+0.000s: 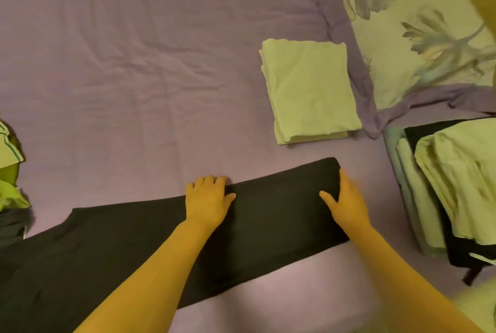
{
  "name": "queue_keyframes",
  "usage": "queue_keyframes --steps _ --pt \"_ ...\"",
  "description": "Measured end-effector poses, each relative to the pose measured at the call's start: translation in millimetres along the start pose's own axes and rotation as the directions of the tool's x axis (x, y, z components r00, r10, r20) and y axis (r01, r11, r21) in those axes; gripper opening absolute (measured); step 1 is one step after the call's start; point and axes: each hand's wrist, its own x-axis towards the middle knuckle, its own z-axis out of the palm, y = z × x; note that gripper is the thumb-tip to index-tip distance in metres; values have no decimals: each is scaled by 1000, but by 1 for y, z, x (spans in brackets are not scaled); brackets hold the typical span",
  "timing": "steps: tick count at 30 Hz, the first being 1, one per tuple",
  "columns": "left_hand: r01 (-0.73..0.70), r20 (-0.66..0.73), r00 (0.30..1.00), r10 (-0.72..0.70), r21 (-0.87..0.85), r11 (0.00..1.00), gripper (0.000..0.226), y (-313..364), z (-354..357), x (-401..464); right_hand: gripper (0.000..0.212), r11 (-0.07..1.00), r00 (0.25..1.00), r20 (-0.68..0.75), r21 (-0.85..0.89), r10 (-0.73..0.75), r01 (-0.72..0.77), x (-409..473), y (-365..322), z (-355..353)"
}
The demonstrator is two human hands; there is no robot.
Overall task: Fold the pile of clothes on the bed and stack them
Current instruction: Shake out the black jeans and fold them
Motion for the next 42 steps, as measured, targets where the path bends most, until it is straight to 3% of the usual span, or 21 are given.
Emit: queue_keyframes --steps 7,9,10,13,18,21,27,31,33,36,39,42 --pt "29 42 999 -27 -32 999 40 31 -3 10 39 944 985 -172 322 -8 64 4 10 -8" --pt "-4 64 998 14 -159 987 35 30 -11 2 37 930 982 -182 352 -44 107 -2 7 -13" --pt "-3 93 995 33 -304 953 31 27 -17 -3 36 918 982 -176 374 -68 131 -6 6 -14" --pt "98 205 976 74 -717 691 21 9 -35 -30 33 867 982 -150 469 -110 169 -25 -4 -16" --pt "153 152 987 -45 -842 517 27 -33 -55 -79 42 810 974 -135 540 -185 228 -60 -43 -4" --pt "179 139 983 -118 -863 472 32 -68 -61 -103 49 812 964 -44 530 -260 244 -84 -78 20" --pt "254 163 964 -209 -795 551 23 -154 -47 -147 54 818 882 132 456 -452 351 -141 -145 93" --pt "322 219 946 -238 -708 628 21 -205 -32 -169 50 806 856 182 473 -485 356 -175 -173 138" --pt "364 251 930 -267 -543 757 21 -224 -25 -176 53 820 841 244 465 -482 335 -190 -183 158" --pt "314 132 947 -292 -196 929 34 -237 -15 -179 54 902 845 356 316 -400 294 -202 -192 185" --pt "160 -26 985 -173 -263 951 37 -223 -15 -164 45 915 889 238 -1 -391 403 -193 -192 187" --pt "-28 -119 993 -6 -287 958 33 -196 -20 -131 38 883 882 46 39 -469 467 -170 -188 167"
